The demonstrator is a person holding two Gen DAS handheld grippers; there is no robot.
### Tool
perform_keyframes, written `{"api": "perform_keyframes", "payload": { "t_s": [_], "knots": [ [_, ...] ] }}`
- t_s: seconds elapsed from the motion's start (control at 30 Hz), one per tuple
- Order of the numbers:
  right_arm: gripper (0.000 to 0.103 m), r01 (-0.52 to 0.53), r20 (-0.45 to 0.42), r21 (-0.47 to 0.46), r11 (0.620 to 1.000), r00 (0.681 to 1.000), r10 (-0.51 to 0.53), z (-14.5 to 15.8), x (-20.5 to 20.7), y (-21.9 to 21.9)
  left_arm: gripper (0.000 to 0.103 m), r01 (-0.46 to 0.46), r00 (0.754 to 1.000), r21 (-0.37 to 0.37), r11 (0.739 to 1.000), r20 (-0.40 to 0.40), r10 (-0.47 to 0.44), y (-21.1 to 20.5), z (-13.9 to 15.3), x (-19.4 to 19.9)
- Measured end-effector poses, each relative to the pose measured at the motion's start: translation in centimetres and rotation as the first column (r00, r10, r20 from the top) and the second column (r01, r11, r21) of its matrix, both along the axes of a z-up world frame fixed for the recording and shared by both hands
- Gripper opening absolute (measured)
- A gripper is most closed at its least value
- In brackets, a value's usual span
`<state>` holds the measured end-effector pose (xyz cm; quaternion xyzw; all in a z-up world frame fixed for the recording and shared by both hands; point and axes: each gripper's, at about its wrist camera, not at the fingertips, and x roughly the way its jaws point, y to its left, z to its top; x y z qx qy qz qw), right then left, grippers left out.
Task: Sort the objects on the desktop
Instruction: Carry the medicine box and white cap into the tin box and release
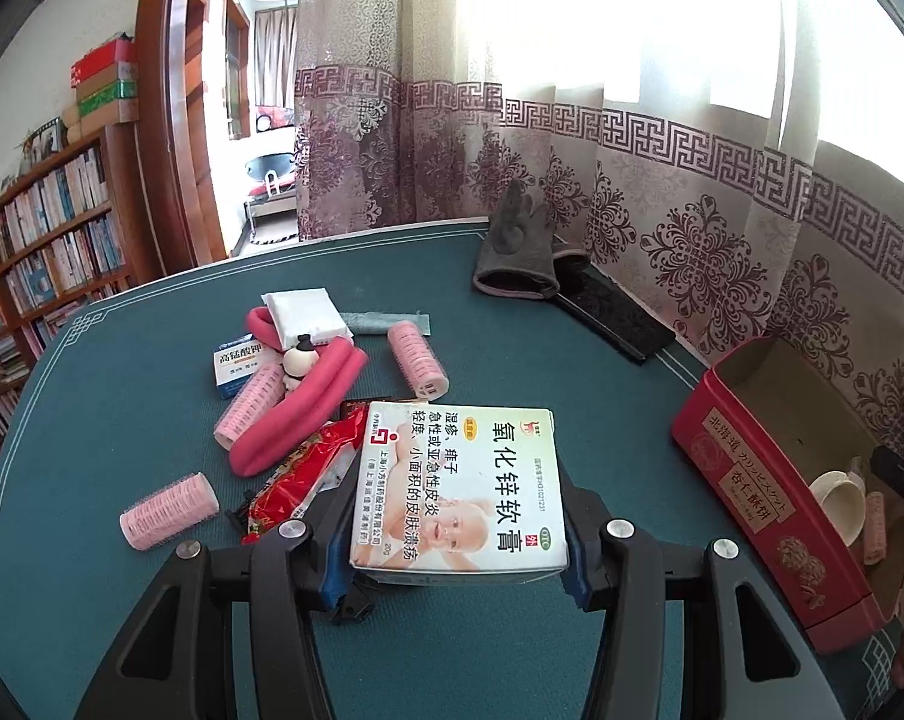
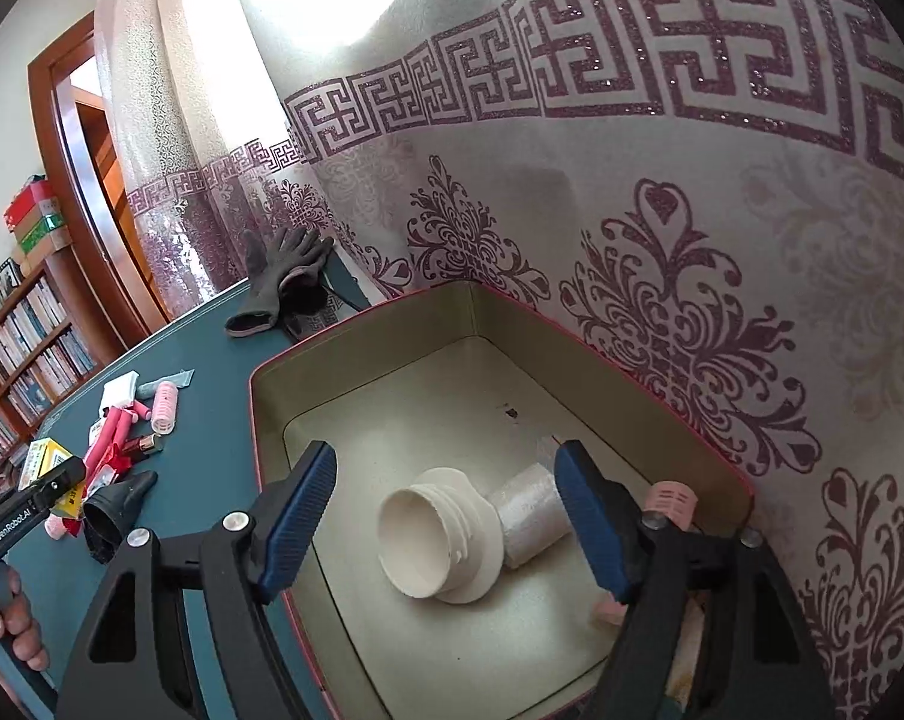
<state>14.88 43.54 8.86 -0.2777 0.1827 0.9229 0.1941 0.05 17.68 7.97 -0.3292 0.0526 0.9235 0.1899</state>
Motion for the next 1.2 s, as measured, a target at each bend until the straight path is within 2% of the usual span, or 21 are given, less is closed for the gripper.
{"api": "perform_keyframes", "payload": {
  "t_s": [0.33,0.73,0.77,0.8,0.83,0.87,0.93,1.2],
  "knots": [
    [0.079,0.034,0.011,0.089,0.995,0.999,-0.035,-0.7,3.2,1.3,0.054,0.157,0.987,-0.016,0.987,0.038,-0.156,8.4,-0.3,0.9],
    [0.080,0.039,-0.007,0.090,0.995,0.999,-0.039,-1.4,4.1,1.1,0.055,0.339,0.941,0.008,0.941,0.019,-0.339,17.6,1.7,1.9],
    [0.080,0.043,-0.007,0.085,0.996,0.999,-0.042,-1.5,4.1,1.1,0.057,0.351,0.936,0.015,0.936,0.034,-0.351,18.0,1.6,1.7],
    [0.080,0.043,-0.005,0.079,0.996,0.999,-0.043,-1.6,4.2,1.1,0.072,0.361,0.931,0.027,0.932,0.052,-0.362,18.4,1.5,1.6],
    [0.080,0.042,-0.002,0.075,0.996,0.999,-0.042,-1.7,4.1,1.1,0.094,0.360,0.930,0.034,0.932,0.062,-0.362,18.5,1.5,1.5],
    [0.080,0.040,0.002,0.074,0.996,0.999,-0.040,-1.8,4.1,1.1,0.102,0.348,0.935,0.040,0.937,0.056,-0.350,18.3,1.4,1.5],
    [0.080,0.040,0.001,0.077,0.996,0.999,-0.040,-1.8,4.2,0.9,0.103,0.325,0.945,0.041,0.945,0.030,-0.327,17.6,1.4,1.7],
    [0.081,0.032,0.004,0.079,0.996,0.999,-0.032,-1.8,3.9,0.0,0.103,0.242,0.969,-0.015,0.970,0.060,-0.240,14.1,-0.5,1.0]
  ]
}}
